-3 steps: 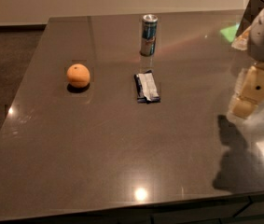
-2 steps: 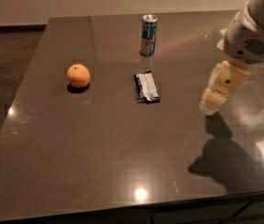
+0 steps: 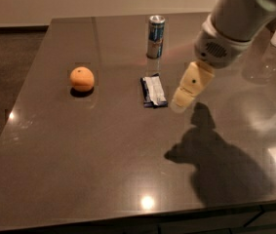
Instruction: Pick rxbar blueberry
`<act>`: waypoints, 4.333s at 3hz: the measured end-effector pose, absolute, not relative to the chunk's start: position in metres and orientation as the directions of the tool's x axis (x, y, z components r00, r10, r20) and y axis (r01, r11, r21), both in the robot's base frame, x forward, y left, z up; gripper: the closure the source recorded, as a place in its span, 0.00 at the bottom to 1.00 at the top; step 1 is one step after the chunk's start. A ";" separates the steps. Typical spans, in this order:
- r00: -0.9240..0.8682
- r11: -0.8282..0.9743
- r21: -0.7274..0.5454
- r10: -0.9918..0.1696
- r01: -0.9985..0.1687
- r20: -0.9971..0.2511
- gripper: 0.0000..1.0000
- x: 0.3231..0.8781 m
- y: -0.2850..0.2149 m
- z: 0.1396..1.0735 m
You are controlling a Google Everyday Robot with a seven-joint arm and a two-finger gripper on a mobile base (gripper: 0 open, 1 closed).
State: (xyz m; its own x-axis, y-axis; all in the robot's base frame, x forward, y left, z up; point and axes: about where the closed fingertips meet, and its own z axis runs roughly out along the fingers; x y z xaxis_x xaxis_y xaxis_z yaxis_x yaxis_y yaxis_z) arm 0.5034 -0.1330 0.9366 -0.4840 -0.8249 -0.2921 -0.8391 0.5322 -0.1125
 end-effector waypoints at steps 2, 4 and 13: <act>-0.647 0.658 -0.069 -0.751 -0.750 -0.135 0.00 0.552 -0.096 0.891; -0.739 0.741 -0.032 -0.672 -0.671 -0.049 0.00 0.590 -0.072 0.862; -0.769 0.771 -0.029 -0.637 -0.636 -0.063 1.00 0.602 -0.057 0.869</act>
Offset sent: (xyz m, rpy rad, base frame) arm 0.0663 0.0479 -0.0630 -0.1548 0.1974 -0.2391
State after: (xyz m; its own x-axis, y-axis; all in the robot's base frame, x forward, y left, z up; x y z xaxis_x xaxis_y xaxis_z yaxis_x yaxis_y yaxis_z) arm 0.6021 -0.0571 0.8690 -0.7686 -0.6367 -0.0631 -0.6362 0.7709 -0.0292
